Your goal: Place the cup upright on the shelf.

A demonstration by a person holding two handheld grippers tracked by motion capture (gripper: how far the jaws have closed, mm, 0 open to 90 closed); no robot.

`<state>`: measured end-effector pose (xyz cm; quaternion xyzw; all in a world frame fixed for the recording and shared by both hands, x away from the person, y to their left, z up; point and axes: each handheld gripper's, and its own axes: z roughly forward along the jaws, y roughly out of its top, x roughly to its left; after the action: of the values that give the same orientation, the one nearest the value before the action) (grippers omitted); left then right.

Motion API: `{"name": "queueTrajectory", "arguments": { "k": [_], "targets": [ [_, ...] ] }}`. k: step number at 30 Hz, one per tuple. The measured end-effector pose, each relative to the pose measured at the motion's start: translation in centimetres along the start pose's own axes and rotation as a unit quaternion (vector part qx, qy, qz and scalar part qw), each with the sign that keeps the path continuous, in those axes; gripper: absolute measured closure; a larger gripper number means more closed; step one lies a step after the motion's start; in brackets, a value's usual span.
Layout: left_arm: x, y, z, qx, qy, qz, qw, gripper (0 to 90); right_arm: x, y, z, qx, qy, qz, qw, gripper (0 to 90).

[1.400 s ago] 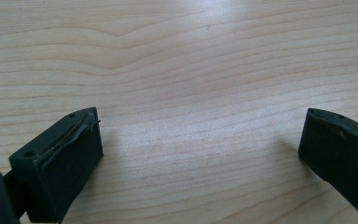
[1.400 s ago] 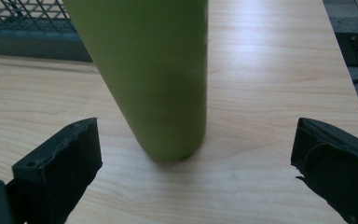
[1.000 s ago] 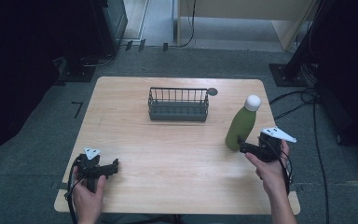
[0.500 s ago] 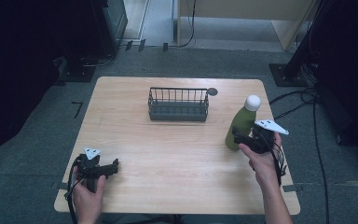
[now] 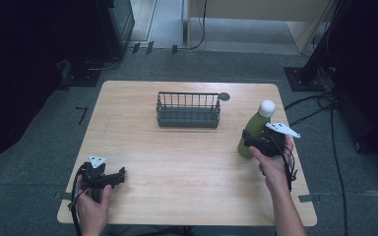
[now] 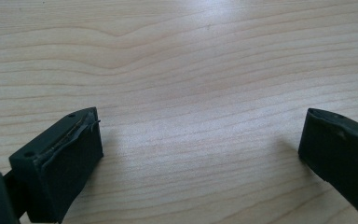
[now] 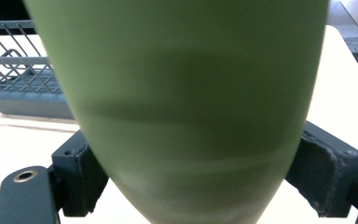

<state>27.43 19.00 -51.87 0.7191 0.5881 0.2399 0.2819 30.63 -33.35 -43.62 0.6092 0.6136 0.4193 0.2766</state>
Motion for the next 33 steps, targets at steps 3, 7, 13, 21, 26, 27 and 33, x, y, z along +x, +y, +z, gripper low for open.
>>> {"name": "queueTrajectory", "arguments": {
  "k": [3,7,13,21,26,27,33],
  "targets": [
    [0.0,0.0,0.0,0.000,0.000,0.000,1.0000,0.0,0.2,0.0,0.1,-0.008,-0.006,-0.007,0.9999,17.6],
    [0.0,0.0,0.0,0.000,0.000,0.000,1.0000,0.0,0.6,0.0,0.0,-0.020,-0.025,-0.026,0.9991,19.7],
    [0.0,0.0,0.0,0.000,0.000,0.000,1.0000,0.0,0.7,-0.1,-0.1,-0.026,-0.031,-0.032,0.9987,20.3],
    [0.0,0.0,0.0,0.000,0.000,0.000,1.0000,0.0,0.9,0.3,-0.3,-0.035,-0.027,-0.029,0.9986,20.5],
    [0.0,0.0,0.0,0.000,0.000,0.000,1.0000,0.0,1.6,1.0,-0.4,-0.036,-0.022,-0.039,0.9984,20.5],
    [0.0,0.0,0.0,0.000,0.000,0.000,1.0000,0.0,1.8,1.2,-0.4,-0.037,-0.020,-0.040,0.9983,20.5],
    [0.0,0.0,0.0,-0.001,0.000,-0.001,1.0000,0.0,3.1,2.1,-0.1,-0.036,-0.006,-0.048,0.9982,20.5]
  ]
}}
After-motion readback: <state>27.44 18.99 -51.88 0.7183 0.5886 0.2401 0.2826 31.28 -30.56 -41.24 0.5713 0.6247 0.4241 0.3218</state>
